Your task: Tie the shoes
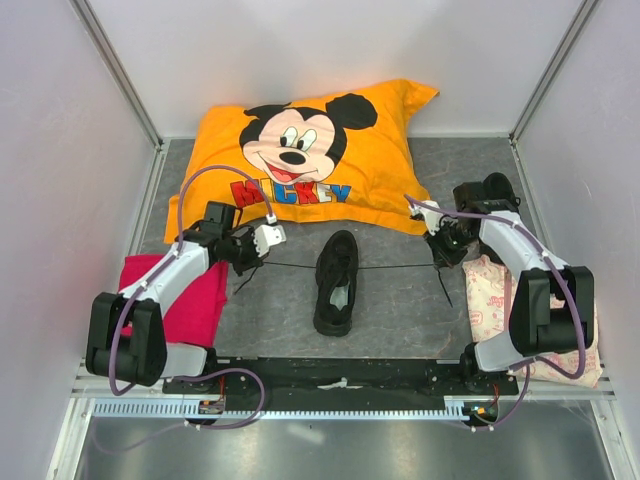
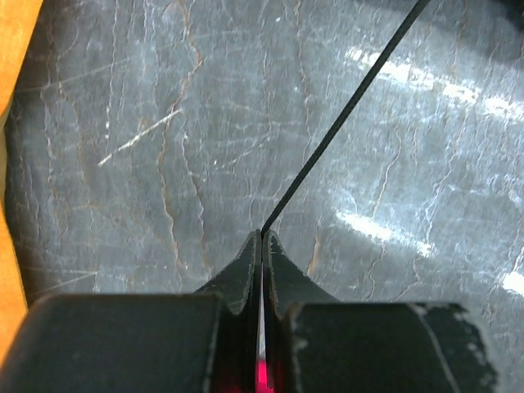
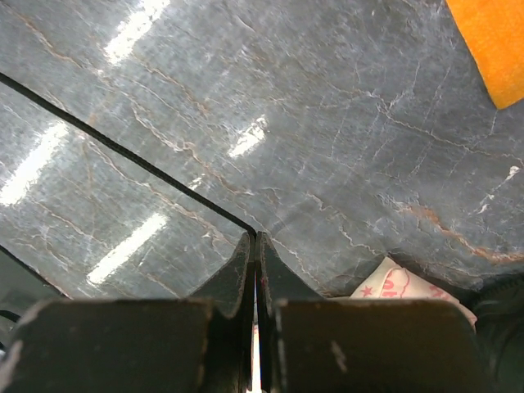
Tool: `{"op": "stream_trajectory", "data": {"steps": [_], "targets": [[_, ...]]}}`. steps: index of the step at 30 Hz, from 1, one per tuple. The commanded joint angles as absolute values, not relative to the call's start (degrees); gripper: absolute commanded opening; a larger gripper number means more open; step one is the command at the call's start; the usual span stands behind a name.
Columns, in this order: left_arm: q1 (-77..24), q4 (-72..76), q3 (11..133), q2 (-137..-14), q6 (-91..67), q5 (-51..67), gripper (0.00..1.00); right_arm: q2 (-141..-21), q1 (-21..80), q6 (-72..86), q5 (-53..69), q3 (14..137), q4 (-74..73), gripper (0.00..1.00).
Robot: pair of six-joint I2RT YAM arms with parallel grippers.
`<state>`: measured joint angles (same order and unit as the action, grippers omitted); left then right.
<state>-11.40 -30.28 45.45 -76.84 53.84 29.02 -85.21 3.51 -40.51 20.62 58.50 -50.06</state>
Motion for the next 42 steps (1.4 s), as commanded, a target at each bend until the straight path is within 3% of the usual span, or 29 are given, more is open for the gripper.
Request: {"op": "stream_trajectory", "data": {"steps": [1,5,15,17,20,21,22,24,29,30,36,39,42], "targets": [[-9.23,-32.08,44.21,-74.62,58.62,25.31,0.01,-87.36,1.05,-44.38,15.46,58.88,-48.17,0.0],[-10.1,-32.34,44.21,-74.35,58.62,28.56,0.02,-89.38,3.42,-43.16,19.59,59.59,-47.11,0.0],[-18.1,-28.66,47.1,-83.65,54.59,23.56,0.02,-93.07,9.05,-39.2,23.81,57.13,-42.89,0.01],[-19.33,-28.04,47.9,-85.16,53.44,23.12,0.04,-94.3,9.67,-38.76,24.69,57.83,-42.63,0.11],[-20.48,-26.55,48.86,-87.36,52.39,22.86,0.17,-95.36,10.28,-38.23,26.89,59.06,-43.06,0.29],[-20.65,-26.37,49.56,-87.71,52.12,22.85,0.22,-95.27,10.37,-38.15,27.5,59.41,-43.24,0.36],[-20.74,-26.19,50.01,-88.06,51.68,22.76,0.33,-94.84,10.2,-37.88,28.55,59.68,-43.33,0.51],[-20.57,-26.54,51.41,-87.54,50.36,22.41,0.45,-93.7,10.28,-37.71,29.18,61.08,-44.38,0.62],[-19.6,-29.09,52.82,-77.29,49.57,27.41,0.6,-86.24,9.06,-35.69,32.6,66.25,-46.49,0.85],[-19.6,-29.18,52.82,-75.43,49.31,28.12,0.61,-84.83,8.97,-34.9,32.96,66.97,-46.41,0.95],[-19.69,-28.92,52.3,-62.52,46.76,33.92,0.63,-72.88,8.88,-29.55,36.03,69.97,-39.49,0.98],[-19.86,-28.04,50.37,-59.6,46.67,36.56,0.73,-67.51,8.88,-20.06,36.47,64.18,-26.67,0.98],[-21.52,-28.29,48.87,-60.03,50.0,38.5,0.76,-66.62,9.05,-18.71,39.54,62.05,-22.06,0.98]]}}
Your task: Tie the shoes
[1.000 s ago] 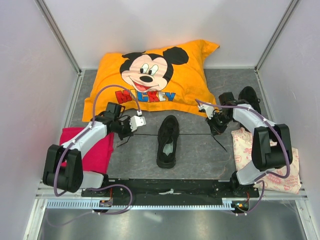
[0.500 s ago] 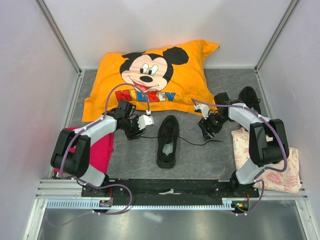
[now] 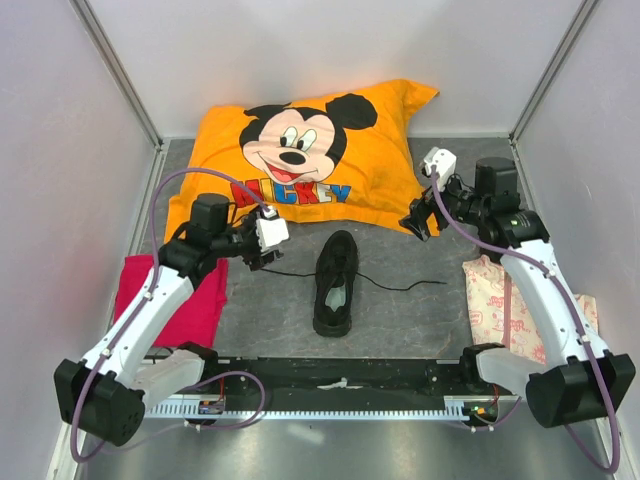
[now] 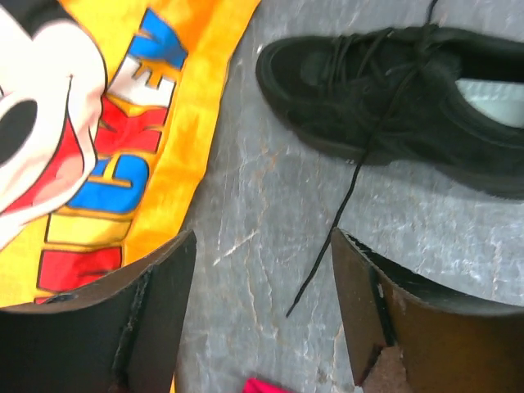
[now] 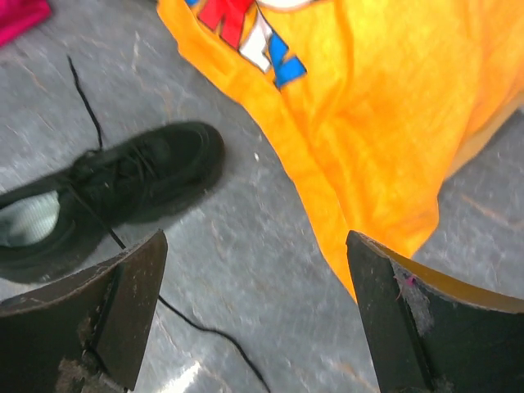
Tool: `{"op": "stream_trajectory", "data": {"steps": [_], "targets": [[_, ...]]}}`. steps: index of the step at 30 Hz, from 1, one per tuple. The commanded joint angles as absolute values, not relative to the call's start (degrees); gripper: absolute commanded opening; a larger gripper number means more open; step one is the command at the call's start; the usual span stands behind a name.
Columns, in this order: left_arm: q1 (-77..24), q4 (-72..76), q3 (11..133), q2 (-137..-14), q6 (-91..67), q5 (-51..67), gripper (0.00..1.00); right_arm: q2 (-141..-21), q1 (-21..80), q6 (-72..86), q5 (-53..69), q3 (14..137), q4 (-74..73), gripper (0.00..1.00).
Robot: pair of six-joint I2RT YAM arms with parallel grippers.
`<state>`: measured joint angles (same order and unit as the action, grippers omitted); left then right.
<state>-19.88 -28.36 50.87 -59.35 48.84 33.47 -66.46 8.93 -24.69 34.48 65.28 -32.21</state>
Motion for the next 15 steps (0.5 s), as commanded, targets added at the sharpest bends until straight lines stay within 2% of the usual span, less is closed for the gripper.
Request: {"op": "stream_trajectory", "data": {"steps": [1,5,8,15], "targets": [[-22.32,-28.74,49.04,-61.42,51.05,38.32,0.76,-68.45,9.05,-19.85,41.38,63.01,-23.28,0.98],[-24.26,-29.36,49.83,-67.31,54.48,39.63,0.74,-74.17,9.67,-21.79,41.31,69.42,-33.45,0.98],[-25.49,-29.18,50.97,-73.53,56.33,41.13,0.68,-77.34,10.36,-24.16,41.22,71.54,-39.52,0.98],[-29.18,-29.18,56.24,-85.23,58.54,42.01,0.51,-82.61,12.04,-29.34,35.07,72.77,-50.44,0.98]]}}
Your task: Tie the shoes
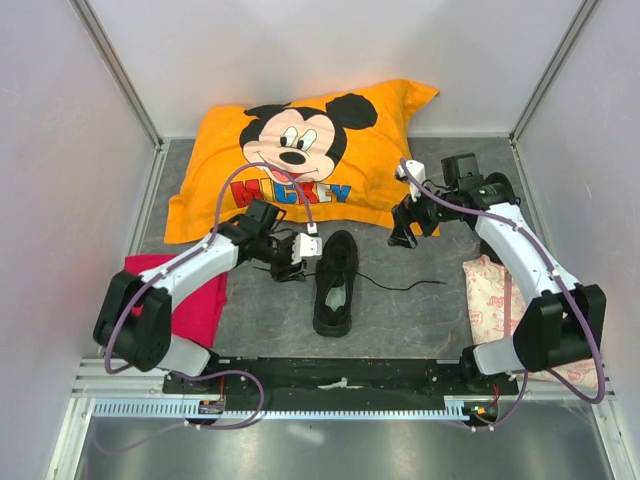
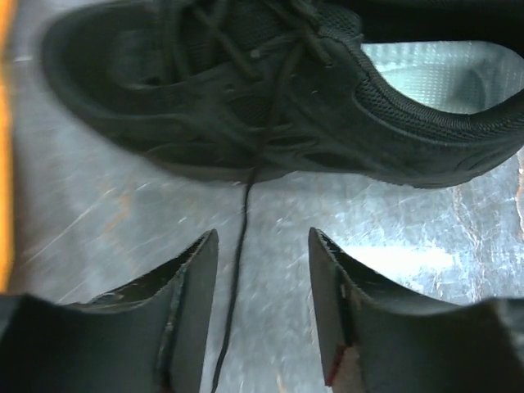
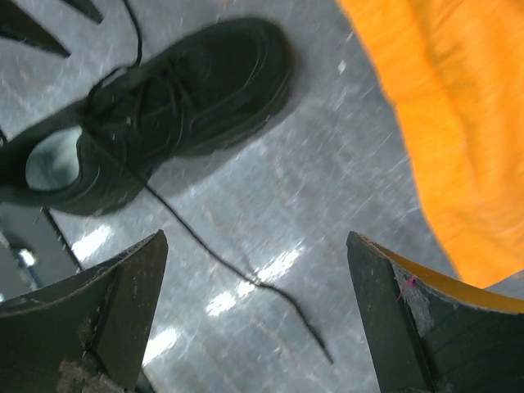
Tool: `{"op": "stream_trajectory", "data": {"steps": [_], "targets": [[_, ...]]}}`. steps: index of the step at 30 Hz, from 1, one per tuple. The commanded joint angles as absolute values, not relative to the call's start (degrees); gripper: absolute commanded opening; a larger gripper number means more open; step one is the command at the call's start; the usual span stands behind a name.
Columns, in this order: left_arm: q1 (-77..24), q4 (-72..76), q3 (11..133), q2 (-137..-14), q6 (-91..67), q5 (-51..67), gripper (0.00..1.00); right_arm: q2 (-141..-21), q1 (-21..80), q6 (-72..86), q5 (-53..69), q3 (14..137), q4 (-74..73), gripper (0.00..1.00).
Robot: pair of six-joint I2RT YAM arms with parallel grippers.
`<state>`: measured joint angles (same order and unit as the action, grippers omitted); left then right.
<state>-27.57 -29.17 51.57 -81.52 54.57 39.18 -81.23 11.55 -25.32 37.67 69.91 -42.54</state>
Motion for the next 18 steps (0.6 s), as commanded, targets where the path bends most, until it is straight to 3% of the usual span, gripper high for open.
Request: {"op": "stream_trajectory", "data": {"steps": [1,9,18], "targets": [[-29.35,-29.18,56.68,-86.12,58.36,42.19,0.49,-83.05,12.13,-29.62,34.55,72.77,-52.19,0.98],[-30.93,-29.09,60.99,-91.84,56.95,43.85,0.39,-82.27,12.04,-29.53,31.55,69.52,-54.32,0.98],[-31.64,-30.06,61.35,-93.95,58.45,43.86,0.37,-81.83,12.04,-30.59,30.23,68.73,-55.37,0.98]]}}
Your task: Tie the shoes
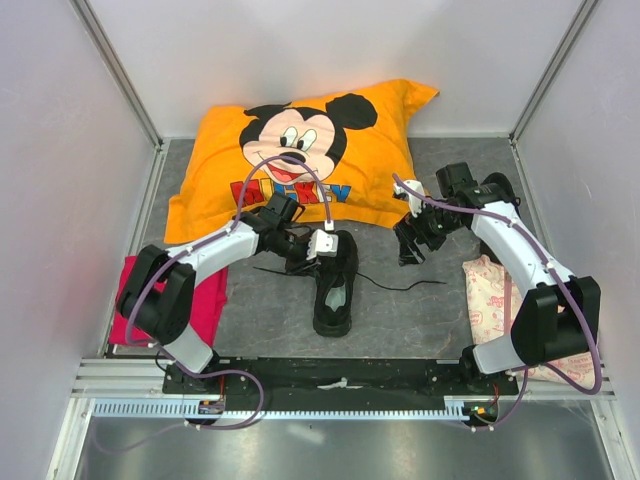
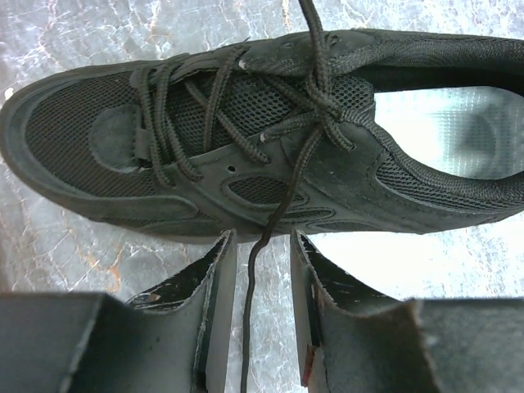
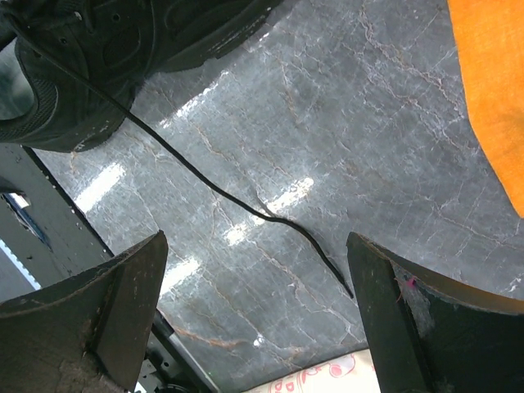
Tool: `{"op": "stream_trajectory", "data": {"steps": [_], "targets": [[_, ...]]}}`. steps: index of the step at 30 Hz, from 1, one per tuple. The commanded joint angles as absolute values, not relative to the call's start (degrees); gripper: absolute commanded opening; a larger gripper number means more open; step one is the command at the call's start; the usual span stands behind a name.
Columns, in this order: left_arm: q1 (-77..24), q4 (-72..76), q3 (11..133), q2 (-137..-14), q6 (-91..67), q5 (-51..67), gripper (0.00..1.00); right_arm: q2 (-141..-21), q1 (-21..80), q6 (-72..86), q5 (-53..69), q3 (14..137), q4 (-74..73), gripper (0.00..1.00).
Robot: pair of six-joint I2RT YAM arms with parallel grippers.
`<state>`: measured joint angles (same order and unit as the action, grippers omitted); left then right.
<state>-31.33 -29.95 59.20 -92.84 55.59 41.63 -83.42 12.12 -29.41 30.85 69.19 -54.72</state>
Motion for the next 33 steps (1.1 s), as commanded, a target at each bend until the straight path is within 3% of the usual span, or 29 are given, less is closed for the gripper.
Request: {"op": "stream_trajectory", "data": {"steps": [1,5,8,17,23,33], "targets": [[-31.64,-30.06,61.43,-94.13,58.27,44.03,0.36,-81.83,12.13,-30.59,30.23,68.73,-55.37,0.98],[-31.73,-30.06,62.05,-94.66,58.09,43.95,0.2,-81.74,12.04,-30.67,30.41,68.12,-55.37,0.98],[-31.73,-30.15,61.88,-93.52,57.83,44.12,0.02,-81.47,12.13,-30.85,31.02,67.42,-55.46,0.98],[-30.41,-26.91,59.78,-83.94,45.37,50.8,0.01,-81.21,12.04,-32.08,30.76,63.37,-53.18,0.98],[-30.41,-7.49,51.0,-76.13,26.04,53.26,0.02,-82.0,12.48,-31.99,30.41,60.65,-50.36,0.94],[-30.41,6.15,45.88,-74.97,10.82,51.42,0.01,-82.09,18.98,-30.24,28.31,55.9,-42.9,0.73]]}}
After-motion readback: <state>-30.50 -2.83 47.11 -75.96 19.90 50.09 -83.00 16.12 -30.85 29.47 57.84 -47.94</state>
